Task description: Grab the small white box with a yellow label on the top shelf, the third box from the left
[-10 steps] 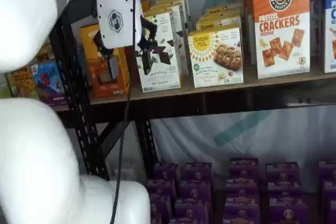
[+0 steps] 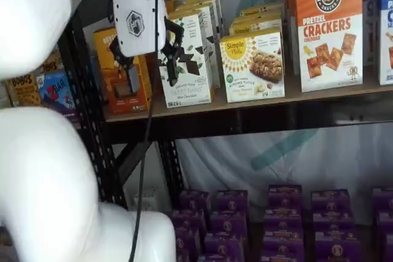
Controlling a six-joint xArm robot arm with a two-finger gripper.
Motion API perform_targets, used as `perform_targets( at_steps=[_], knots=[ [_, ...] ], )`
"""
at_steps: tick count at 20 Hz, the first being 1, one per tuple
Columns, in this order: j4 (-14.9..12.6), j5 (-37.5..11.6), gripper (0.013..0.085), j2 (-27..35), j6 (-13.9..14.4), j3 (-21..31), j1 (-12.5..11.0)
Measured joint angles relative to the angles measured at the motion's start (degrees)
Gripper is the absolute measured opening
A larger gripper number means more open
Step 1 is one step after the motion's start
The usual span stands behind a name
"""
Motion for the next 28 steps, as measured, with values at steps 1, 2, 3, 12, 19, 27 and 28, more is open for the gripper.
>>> perform_targets(
  at_steps=[1,2,3,12,19,27,28],
  knots=[
    [0.14,-0.46,0.0850,-0.19,-0.18,0.15,-0.27],
    [0.19,-1.00,0.0850,-0.38,-0.47,0.32,-0.58],
    [0.28,-1.57,0.0850,-0.54,-0.98,0.50,-1.16],
    [0.58,-6.06,0.0850,0.29,-8.76,2.22,-9.19],
    [-1.95,-11.10,0.0850,3.02,-13.77,2.28,-13.44],
    [-2.43,-14.54,0.0850,6.71,-17.08,1.22,-16.80],
    [-2.22,-14.86,0.0850,7.17,-17.51,1.06,-17.28]
  ],
)
